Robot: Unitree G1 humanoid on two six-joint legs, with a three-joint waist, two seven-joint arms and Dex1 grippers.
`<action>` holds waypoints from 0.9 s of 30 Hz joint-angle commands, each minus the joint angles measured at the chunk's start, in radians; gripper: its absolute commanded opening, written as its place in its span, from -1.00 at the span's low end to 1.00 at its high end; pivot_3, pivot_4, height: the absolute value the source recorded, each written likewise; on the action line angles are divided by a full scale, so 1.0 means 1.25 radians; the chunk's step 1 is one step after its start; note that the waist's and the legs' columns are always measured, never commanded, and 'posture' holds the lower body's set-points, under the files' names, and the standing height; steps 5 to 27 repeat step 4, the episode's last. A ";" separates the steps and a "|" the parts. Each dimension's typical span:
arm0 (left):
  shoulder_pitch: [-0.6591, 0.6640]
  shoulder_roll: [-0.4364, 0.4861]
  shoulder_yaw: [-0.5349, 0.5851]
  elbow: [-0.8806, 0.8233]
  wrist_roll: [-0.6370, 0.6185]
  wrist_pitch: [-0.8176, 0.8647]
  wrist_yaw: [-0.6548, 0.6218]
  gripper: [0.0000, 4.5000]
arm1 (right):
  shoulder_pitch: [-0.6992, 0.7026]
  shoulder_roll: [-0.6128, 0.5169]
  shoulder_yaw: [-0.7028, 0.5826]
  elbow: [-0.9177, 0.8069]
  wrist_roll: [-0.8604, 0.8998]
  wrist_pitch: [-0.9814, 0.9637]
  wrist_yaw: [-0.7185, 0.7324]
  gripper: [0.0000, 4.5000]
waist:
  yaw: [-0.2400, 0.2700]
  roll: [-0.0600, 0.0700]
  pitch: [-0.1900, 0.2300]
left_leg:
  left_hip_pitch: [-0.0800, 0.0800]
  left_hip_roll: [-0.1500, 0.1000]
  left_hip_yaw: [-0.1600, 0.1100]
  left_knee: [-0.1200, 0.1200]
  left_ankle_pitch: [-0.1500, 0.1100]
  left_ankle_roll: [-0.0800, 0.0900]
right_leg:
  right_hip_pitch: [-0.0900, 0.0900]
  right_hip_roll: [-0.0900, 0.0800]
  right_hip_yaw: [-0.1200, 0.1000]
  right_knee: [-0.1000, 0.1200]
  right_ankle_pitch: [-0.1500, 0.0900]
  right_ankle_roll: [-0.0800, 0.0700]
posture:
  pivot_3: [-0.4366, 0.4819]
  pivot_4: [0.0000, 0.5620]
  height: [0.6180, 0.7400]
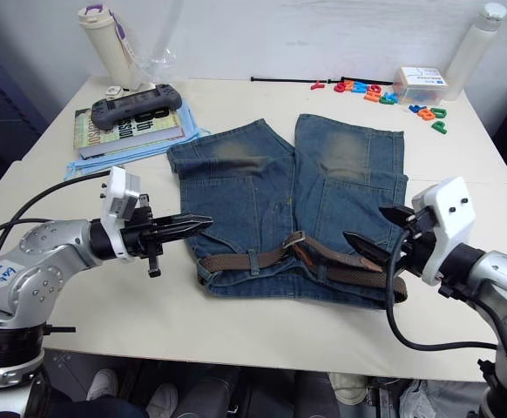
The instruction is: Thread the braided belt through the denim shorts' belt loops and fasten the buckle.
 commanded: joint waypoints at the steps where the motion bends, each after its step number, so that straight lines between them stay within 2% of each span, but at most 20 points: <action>1: -0.005 -0.004 0.005 -0.015 -0.001 -0.020 0.000 -1.00 | -0.001 -0.019 -0.015 -0.002 0.030 -0.020 -0.017 0.98 | 0.000 0.000 0.000 | 0.000 0.000 0.000 0.000 0.000 0.000 | 0.000 0.000 0.000 0.000 0.000 0.000 | -0.05 -0.47 -0.39; 27: -0.003 -0.005 0.002 -0.007 0.011 -0.038 -0.006 -1.00 | 0.003 -0.022 -0.013 0.002 0.046 -0.025 -0.032 0.98 | 0.000 0.000 0.000 | 0.000 0.000 0.000 0.000 0.000 0.000 | 0.000 0.000 0.000 0.000 0.000 0.000 | -0.05 -0.47 -0.39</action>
